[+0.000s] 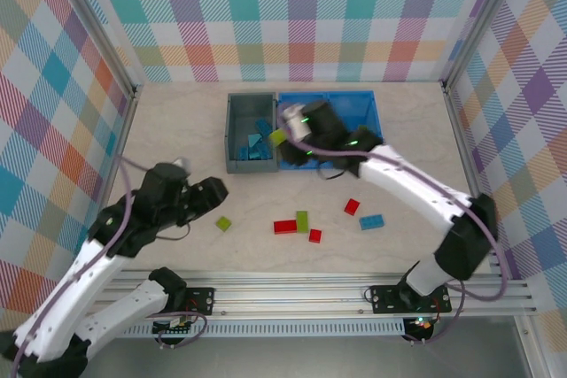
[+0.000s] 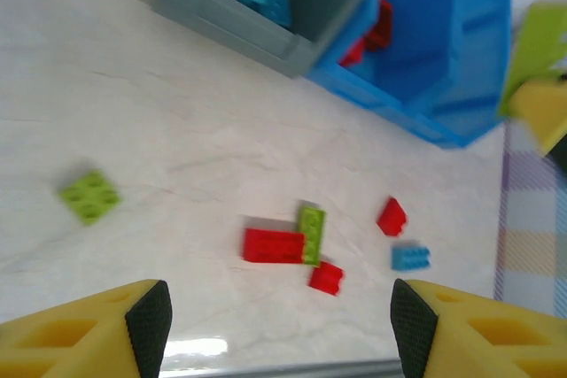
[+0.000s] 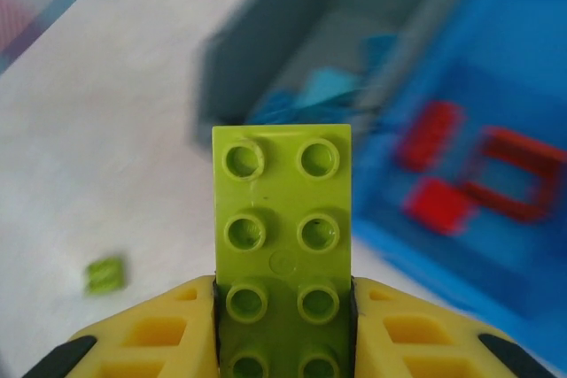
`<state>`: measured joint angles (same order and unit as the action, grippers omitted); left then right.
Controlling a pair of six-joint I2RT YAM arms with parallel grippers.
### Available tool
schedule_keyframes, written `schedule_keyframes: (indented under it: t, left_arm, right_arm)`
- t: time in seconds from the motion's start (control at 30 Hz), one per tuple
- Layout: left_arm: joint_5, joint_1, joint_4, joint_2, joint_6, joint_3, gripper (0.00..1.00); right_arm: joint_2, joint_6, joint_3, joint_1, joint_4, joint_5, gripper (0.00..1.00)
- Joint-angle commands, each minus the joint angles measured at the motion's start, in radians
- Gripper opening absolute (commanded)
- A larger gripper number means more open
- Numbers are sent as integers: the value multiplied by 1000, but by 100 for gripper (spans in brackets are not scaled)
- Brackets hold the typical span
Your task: Sort the legos into containers by color
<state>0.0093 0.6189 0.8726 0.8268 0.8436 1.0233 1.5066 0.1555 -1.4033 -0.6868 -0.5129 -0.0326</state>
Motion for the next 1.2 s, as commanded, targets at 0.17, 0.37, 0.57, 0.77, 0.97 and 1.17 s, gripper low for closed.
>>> schedule_keyframes:
  t: [0.17, 0.37, 0.57, 0.77, 0.97, 1.17]
  left_arm:
    - [-96, 309, -209, 477, -173, 325, 68]
    - [-247, 431, -264, 717, -283, 522, 68]
    - [-361, 492, -280, 869, -372, 654, 69]
    - [-395, 519, -263, 934, -408, 713, 69]
    - [-397, 531, -247, 918, -408, 686, 68]
    - [-398, 544, -242, 886, -390, 626, 68]
  right_arm:
    - [137, 234, -46, 321, -112, 18, 31]
    - [391, 304, -275, 407, -201, 5, 33]
    - [609, 349, -480, 444, -280, 7, 34]
    - [757, 372, -613, 449, -328, 5, 38]
    - [788, 359, -652, 448, -333, 10, 52]
    - [659, 322, -599, 440, -308, 1, 62]
